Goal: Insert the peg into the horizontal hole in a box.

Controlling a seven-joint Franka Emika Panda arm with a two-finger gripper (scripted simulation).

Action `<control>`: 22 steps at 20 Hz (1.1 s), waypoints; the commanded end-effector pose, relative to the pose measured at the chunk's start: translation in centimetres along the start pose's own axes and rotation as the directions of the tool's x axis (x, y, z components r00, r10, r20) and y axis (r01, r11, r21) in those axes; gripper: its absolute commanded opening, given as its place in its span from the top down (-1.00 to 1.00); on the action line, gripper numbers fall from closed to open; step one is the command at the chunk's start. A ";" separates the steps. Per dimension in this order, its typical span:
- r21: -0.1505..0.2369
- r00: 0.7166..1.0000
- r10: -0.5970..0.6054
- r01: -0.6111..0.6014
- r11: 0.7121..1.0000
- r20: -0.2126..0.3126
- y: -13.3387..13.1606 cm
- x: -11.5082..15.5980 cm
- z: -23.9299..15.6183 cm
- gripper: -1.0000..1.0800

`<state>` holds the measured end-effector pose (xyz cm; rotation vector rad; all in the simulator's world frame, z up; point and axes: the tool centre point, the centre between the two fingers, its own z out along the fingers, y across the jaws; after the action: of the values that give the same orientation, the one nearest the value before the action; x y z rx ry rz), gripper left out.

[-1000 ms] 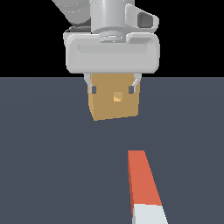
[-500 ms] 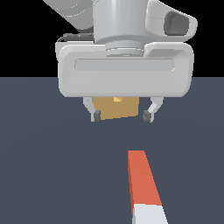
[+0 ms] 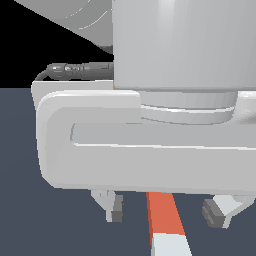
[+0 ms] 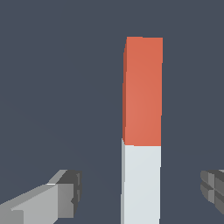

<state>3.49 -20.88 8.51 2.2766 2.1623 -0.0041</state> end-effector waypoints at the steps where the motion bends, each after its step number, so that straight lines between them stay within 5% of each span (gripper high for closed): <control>1: -0.001 1.000 0.004 -0.004 1.000 -0.001 0.4 -1.5 0.7 -0.92; 9: -0.001 1.000 0.015 -0.015 1.000 -0.003 1.0 -3.7 1.7 -0.92; 22: 0.000 1.000 0.016 -0.016 1.000 -0.003 1.0 -3.8 4.8 -0.92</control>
<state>4.36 -24.78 4.64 2.2940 2.1446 0.0005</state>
